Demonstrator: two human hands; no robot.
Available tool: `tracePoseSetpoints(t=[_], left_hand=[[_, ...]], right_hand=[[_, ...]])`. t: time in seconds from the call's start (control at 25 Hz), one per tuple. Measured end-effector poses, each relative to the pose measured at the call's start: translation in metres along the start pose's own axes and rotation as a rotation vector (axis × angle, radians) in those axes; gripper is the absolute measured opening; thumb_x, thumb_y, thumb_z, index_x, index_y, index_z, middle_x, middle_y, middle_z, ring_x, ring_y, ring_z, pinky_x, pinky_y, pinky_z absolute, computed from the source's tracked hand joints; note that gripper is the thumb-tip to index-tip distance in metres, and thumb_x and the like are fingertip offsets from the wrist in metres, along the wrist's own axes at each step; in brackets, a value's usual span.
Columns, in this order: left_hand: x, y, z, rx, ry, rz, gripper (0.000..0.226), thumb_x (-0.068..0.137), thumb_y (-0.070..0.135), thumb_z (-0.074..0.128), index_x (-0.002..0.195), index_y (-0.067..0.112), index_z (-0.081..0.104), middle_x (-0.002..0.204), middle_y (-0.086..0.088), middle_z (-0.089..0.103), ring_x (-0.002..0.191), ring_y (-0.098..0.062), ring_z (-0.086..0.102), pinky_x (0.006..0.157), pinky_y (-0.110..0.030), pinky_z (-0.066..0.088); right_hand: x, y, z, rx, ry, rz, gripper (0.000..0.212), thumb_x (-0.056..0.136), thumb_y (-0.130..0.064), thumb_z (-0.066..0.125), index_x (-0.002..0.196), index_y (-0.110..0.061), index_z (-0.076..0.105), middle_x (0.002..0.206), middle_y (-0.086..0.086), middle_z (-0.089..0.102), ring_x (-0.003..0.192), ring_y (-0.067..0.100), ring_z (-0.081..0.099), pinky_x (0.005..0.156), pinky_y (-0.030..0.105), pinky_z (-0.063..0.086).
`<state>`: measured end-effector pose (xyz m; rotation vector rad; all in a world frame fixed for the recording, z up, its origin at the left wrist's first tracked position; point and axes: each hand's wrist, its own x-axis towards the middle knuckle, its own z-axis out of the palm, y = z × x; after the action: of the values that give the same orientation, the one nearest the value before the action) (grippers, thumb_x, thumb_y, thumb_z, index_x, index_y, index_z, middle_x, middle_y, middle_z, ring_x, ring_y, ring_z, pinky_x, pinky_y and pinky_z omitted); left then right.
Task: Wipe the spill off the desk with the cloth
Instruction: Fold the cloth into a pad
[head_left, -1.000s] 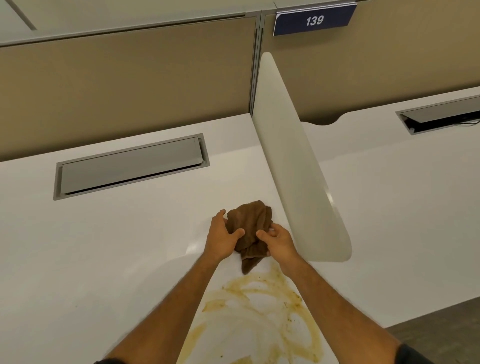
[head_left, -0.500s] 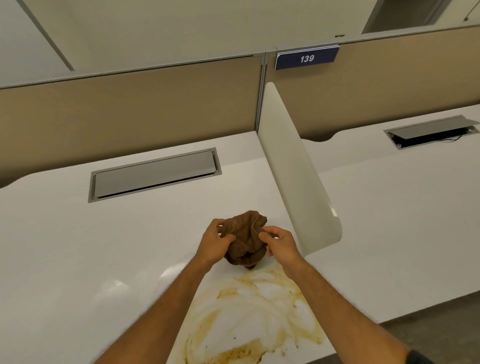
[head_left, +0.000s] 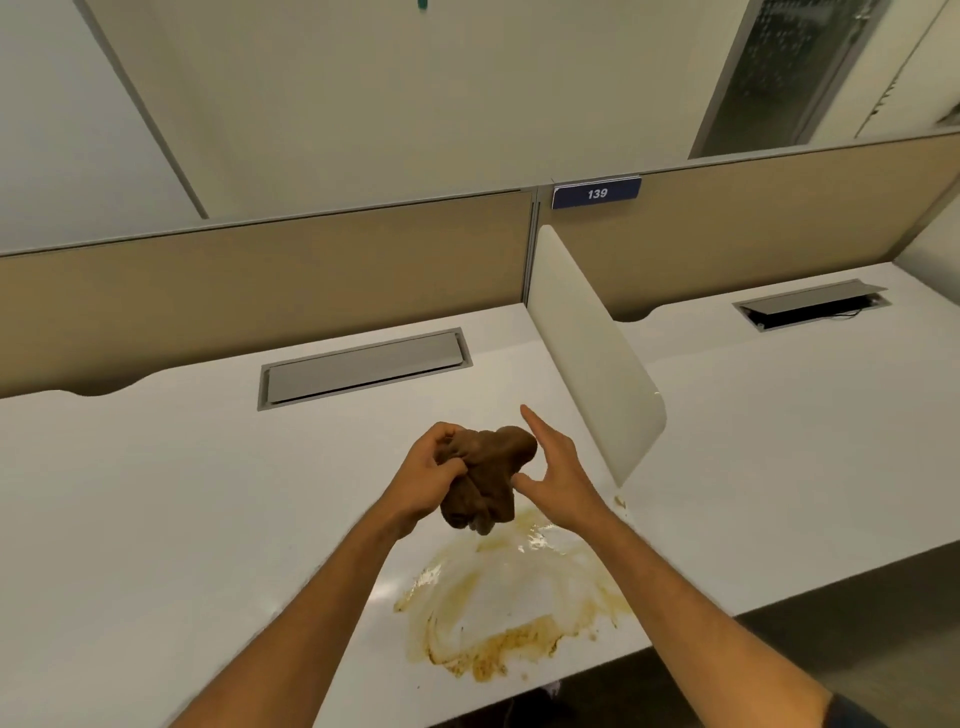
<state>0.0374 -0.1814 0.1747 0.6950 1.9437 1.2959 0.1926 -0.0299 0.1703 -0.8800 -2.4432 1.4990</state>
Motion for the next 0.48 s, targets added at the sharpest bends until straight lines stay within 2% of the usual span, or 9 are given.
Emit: tracePoseSetpoints(t=[0.08,0.16,0.2,0.24,0.32,0.48], left_hand=[[-0.02,0.005,-0.003,0.016,-0.022,0.036,0.034,0.099,-0.003,0.05,0.117,0.024,0.061,0.116,-0.007,0.068,0.106,-0.025,0.07,0.086,-0.038,0.064],[-0.038,0.008,-0.007,0.014,-0.027,0.059,0.036,0.098,-0.004,0.05,0.117,0.024,0.063,0.115,-0.005,0.07,0.105,-0.023,0.071,0.086,-0.036,0.065],[-0.048,0.009,-0.009,0.008,-0.023,0.066,0.037,0.098,-0.003,0.051,0.117,0.025,0.064,0.114,-0.002,0.071,0.105,-0.02,0.072,0.083,-0.032,0.065],[-0.057,0.01,-0.01,0.001,-0.014,0.068,0.038,0.099,-0.003,0.053,0.117,0.028,0.065,0.114,0.0,0.072,0.104,-0.017,0.072,0.08,-0.028,0.064],[-0.073,0.01,-0.013,-0.001,0.013,0.074,0.039,0.099,0.0,0.056,0.118,0.033,0.064,0.116,0.004,0.073,0.106,-0.015,0.072,0.077,-0.021,0.062],[-0.098,0.006,-0.005,0.001,0.069,0.101,0.037,0.1,0.002,0.057,0.118,0.034,0.063,0.119,0.004,0.07,0.109,-0.015,0.069,0.077,-0.02,0.061]], right_hand=[[-0.013,-0.012,-0.002,-0.097,-0.101,-0.038,0.075,0.088,-0.016,0.074,0.153,-0.035,0.041,0.153,0.0,0.04,0.141,0.017,0.036,0.117,0.041,0.039],[-0.021,-0.022,-0.005,-0.121,-0.129,-0.069,0.047,0.084,-0.018,0.078,0.13,-0.022,0.065,0.128,0.006,0.062,0.119,0.025,0.058,0.1,0.043,0.056],[-0.026,-0.026,-0.006,-0.112,-0.13,-0.083,0.035,0.083,-0.02,0.08,0.116,-0.017,0.07,0.114,0.005,0.067,0.106,0.024,0.063,0.088,0.038,0.059],[-0.032,-0.029,-0.006,-0.099,-0.128,-0.096,0.026,0.082,-0.022,0.081,0.106,-0.016,0.071,0.105,0.003,0.068,0.098,0.022,0.064,0.078,0.031,0.059],[-0.042,-0.033,-0.007,-0.066,-0.12,-0.111,0.016,0.084,-0.022,0.08,0.097,-0.019,0.071,0.097,-0.001,0.069,0.092,0.02,0.066,0.071,0.023,0.056],[-0.06,-0.036,-0.01,-0.054,-0.038,-0.116,0.009,0.085,-0.018,0.077,0.088,-0.023,0.07,0.086,-0.002,0.071,0.083,0.021,0.07,0.074,0.035,0.065]])
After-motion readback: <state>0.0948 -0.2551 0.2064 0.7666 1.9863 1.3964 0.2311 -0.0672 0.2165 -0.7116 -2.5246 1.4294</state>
